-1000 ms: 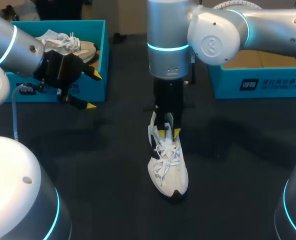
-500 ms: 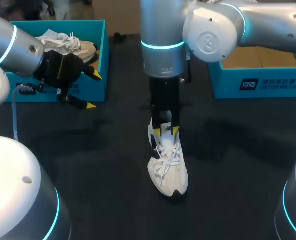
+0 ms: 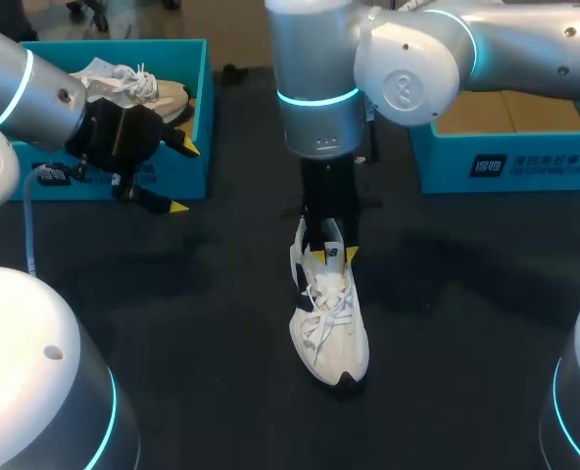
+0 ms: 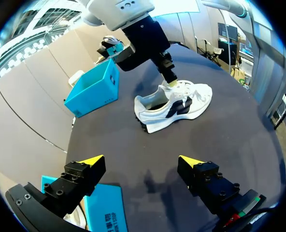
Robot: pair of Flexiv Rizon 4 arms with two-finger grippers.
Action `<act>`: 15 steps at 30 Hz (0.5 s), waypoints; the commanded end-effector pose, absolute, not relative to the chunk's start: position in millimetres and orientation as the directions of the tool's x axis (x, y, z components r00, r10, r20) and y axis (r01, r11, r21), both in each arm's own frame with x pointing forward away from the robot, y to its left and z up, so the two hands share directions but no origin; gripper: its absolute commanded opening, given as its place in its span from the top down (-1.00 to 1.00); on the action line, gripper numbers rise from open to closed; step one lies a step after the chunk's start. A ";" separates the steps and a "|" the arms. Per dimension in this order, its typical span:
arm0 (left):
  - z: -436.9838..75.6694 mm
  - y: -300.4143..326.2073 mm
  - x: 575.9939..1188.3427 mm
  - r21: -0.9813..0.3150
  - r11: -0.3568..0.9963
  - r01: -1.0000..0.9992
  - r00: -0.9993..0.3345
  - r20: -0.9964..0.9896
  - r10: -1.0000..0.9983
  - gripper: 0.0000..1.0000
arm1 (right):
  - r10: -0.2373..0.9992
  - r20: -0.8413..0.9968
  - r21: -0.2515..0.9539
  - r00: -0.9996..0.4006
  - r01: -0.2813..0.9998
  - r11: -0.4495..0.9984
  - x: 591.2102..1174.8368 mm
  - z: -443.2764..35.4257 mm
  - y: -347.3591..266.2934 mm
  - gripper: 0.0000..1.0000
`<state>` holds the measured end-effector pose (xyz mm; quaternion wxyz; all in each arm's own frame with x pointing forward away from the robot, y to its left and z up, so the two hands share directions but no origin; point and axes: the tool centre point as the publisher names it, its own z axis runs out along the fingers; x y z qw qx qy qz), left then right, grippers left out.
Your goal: Take the shoe out of the shoebox, open the shoe tongue, remove and reinsert the insole, then place the shoe into the shoebox
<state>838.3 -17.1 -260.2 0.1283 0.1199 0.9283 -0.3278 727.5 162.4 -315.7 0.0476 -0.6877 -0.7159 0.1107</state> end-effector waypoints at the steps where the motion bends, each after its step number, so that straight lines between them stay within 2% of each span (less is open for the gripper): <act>1: -259.8 -16.8 837.8 -0.576 0.758 0.307 -0.938 -0.317 0.140 -1.00 | 0.994 -0.087 -0.221 -0.063 0.974 0.042 732.5 -313.8 165.2 0.32; 8: -259.8 -16.8 837.8 -0.576 0.758 0.307 -0.938 -0.317 0.140 -1.00 | 0.995 -0.062 -0.190 -0.074 0.980 0.061 743.9 -322.9 168.1 0.30; 15: -259.8 -16.8 837.8 -0.576 0.758 0.307 -0.938 -0.317 0.140 -1.00 | 0.994 -0.034 -0.186 -0.108 0.977 0.100 752.5 -333.6 172.2 0.41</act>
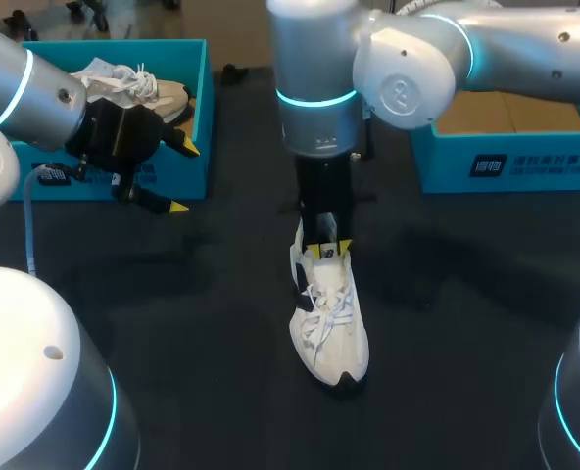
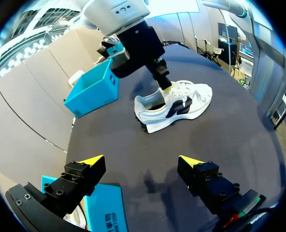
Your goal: Take the shoe out of the shoebox, open the shoe tongue, remove and reinsert the insole, then place the shoe into the shoebox
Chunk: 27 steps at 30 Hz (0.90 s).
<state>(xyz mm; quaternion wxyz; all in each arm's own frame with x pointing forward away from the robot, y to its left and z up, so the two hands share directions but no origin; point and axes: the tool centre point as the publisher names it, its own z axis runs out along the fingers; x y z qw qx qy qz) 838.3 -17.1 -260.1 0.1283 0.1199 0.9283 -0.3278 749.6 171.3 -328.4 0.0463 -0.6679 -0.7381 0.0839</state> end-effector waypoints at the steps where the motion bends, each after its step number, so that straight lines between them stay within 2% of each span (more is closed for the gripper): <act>1: -259.8 -16.8 837.8 -0.576 0.758 0.307 -0.938 -0.317 0.140 -1.00 | 0.993 -0.038 -0.185 -0.116 0.977 0.107 753.0 -331.6 171.7 0.43; 9: -259.8 -16.8 837.8 -0.576 0.758 0.307 -0.938 -0.317 0.140 -1.00 | 0.984 -0.056 -0.114 -0.168 0.980 0.161 752.7 -306.1 164.7 0.38; 12: -259.8 -16.8 837.8 -0.576 0.758 0.307 -0.938 -0.317 0.140 -1.00 | 0.931 -0.055 -0.001 -0.360 0.933 0.360 757.4 -293.9 165.2 0.38; 17: -259.8 -16.8 837.8 -0.576 0.758 0.307 -0.938 -0.317 0.140 -1.00 | 0.788 -0.171 0.020 -0.592 0.797 0.603 764.3 -277.4 162.3 0.21; 18: -259.8 -16.8 837.8 -0.576 0.758 0.307 -0.938 -0.317 0.140 -1.00 | 0.749 -0.181 0.018 -0.637 0.759 0.650 765.3 -272.6 162.8 0.13; 19: -259.8 -16.8 837.8 -0.576 0.758 0.307 -0.938 -0.317 0.140 -1.00 | 0.730 -0.172 0.010 -0.662 0.739 0.673 766.1 -270.4 162.4 -0.31; 20: -259.8 -16.8 837.8 -0.576 0.758 0.307 -0.938 -0.317 0.140 -1.00 | 0.730 -0.172 0.010 -0.662 0.739 0.673 766.1 -270.4 162.4 -1.00; 27: -259.8 -16.8 837.8 -0.576 0.758 0.307 -0.938 -0.317 0.140 -1.00 | 0.730 -0.172 0.010 -0.662 0.739 0.673 766.1 -270.4 162.4 -1.00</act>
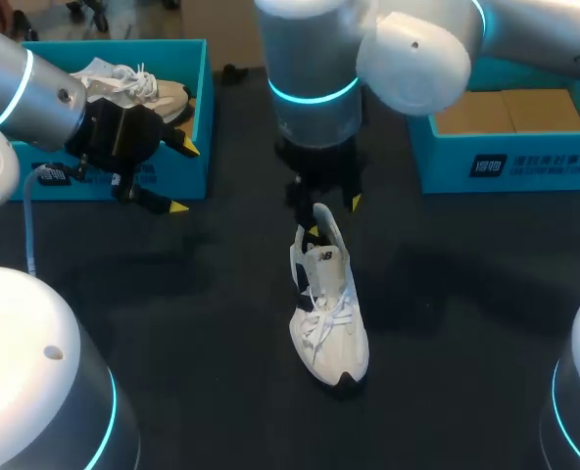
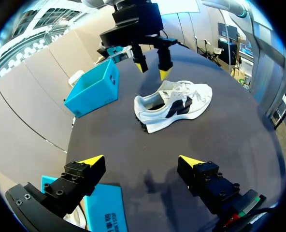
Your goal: Take the shoe out of the shoebox, open the shoe tongue, remove and reinsert the insole, then place the shoe into the shoebox
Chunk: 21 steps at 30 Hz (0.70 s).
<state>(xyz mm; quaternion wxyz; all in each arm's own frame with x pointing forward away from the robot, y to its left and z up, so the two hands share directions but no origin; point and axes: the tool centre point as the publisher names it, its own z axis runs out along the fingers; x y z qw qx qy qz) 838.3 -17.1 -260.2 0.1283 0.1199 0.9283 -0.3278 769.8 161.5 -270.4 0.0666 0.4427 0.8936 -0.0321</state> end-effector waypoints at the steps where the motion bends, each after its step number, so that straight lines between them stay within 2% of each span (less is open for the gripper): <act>1: -259.8 -16.8 837.8 -0.576 0.758 0.307 -0.938 -0.317 0.140 -1.00 | 0.730 -0.172 0.010 -0.662 0.739 0.673 766.1 -270.4 162.4 -1.00; 4: -259.8 -16.8 837.8 -0.576 0.758 0.307 -0.938 -0.317 0.140 -1.00 | 0.730 -0.172 0.010 -0.662 0.739 0.673 766.1 -270.4 162.4 -1.00; 6: -259.8 -16.8 837.8 -0.576 0.758 0.307 -0.938 -0.317 0.140 -1.00 | 0.638 -0.146 -0.024 -0.756 0.647 0.762 772.2 -278.9 164.1 -1.00; 10: -259.8 -16.8 837.8 -0.576 0.758 0.307 -0.938 -0.317 0.140 -1.00 | 0.527 -0.126 -0.061 -0.840 0.537 0.842 784.2 -291.4 162.2 -1.00; 15: -259.8 -16.8 837.8 -0.576 0.758 0.307 -0.938 -0.317 0.140 -1.00 | 0.367 -0.117 -0.014 -0.923 0.371 0.928 796.0 -294.4 164.2 -1.00; 21: -259.8 -16.8 837.8 -0.576 0.758 0.307 -0.938 -0.317 0.140 -1.00 | 0.390 -0.121 -0.027 -0.913 0.396 0.918 796.9 -294.4 161.0 -1.00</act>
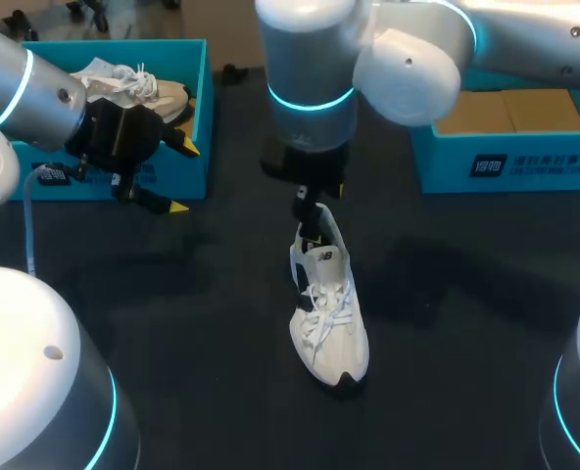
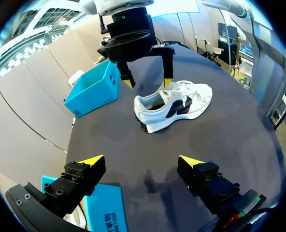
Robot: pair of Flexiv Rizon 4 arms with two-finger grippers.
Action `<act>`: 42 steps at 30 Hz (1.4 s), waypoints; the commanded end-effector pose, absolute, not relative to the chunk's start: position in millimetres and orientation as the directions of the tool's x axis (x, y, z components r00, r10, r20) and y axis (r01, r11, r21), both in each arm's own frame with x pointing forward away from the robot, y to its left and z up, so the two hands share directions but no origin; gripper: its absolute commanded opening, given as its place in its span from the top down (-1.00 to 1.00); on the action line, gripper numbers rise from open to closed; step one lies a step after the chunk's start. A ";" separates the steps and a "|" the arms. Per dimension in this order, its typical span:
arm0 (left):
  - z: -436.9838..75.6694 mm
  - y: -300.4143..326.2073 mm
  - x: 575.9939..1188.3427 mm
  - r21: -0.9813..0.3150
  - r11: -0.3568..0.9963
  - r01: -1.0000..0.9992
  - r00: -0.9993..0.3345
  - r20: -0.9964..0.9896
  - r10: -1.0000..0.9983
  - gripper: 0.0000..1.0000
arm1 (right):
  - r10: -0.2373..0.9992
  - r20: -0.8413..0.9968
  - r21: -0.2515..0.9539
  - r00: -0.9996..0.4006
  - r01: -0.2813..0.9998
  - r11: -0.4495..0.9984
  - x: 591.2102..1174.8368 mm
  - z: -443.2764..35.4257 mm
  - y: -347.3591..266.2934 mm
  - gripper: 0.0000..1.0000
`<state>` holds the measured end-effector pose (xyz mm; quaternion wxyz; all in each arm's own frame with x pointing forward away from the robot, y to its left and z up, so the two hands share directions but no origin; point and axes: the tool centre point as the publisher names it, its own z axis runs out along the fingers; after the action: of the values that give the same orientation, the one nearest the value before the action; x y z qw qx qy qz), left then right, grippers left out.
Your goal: Take the shoe out of the shoebox, open the shoe tongue, remove and reinsert the insole, then place the shoe into the shoebox
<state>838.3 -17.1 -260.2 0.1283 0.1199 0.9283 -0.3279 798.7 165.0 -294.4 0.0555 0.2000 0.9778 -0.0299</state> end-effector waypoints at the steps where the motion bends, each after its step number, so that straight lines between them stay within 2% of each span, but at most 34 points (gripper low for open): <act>1: -259.8 -16.8 837.8 -0.576 0.758 0.307 -0.938 -0.317 0.140 -1.00 | 0.390 -0.121 -0.027 -0.913 0.396 0.918 796.9 -294.4 161.0 -1.00; 8: -259.8 -16.8 837.8 -0.576 0.758 0.307 -0.938 -0.317 0.140 -1.00 | 0.390 -0.121 -0.027 -0.913 0.396 0.918 796.9 -294.4 161.0 -1.00; 22: -259.8 -16.8 837.8 -0.576 0.758 0.307 -0.938 -0.317 0.140 -1.00 | 0.155 -0.227 0.002 -0.962 0.159 0.987 851.4 -338.8 171.5 -1.00; 25: -259.8 -16.8 837.8 -0.576 0.758 0.307 -0.938 -0.317 0.140 -1.00 | 0.109 -0.227 -0.025 -0.968 0.117 0.993 857.6 -349.1 171.1 -1.00; 37: -259.8 -16.8 837.8 -0.576 0.758 0.307 -0.938 -0.317 0.140 -1.00 | 0.018 -0.181 -0.035 -0.983 0.025 0.999 877.6 -379.7 168.8 -1.00; 40: -259.8 -16.8 837.8 -0.576 0.758 0.307 -0.938 -0.317 0.140 -1.00 | 0.017 -0.178 -0.038 -0.984 0.024 0.999 877.0 -381.8 165.8 -0.28; 42: -259.8 -16.8 837.8 -0.576 0.758 0.307 -0.938 -0.317 0.140 -1.00 | 0.019 -0.175 -0.042 -0.984 0.026 0.999 875.4 -381.1 162.9 -0.25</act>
<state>838.3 -17.1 -260.1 0.1283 0.1199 0.9283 -0.3279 875.7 163.6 -381.3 0.0881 0.0117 0.9958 -0.0214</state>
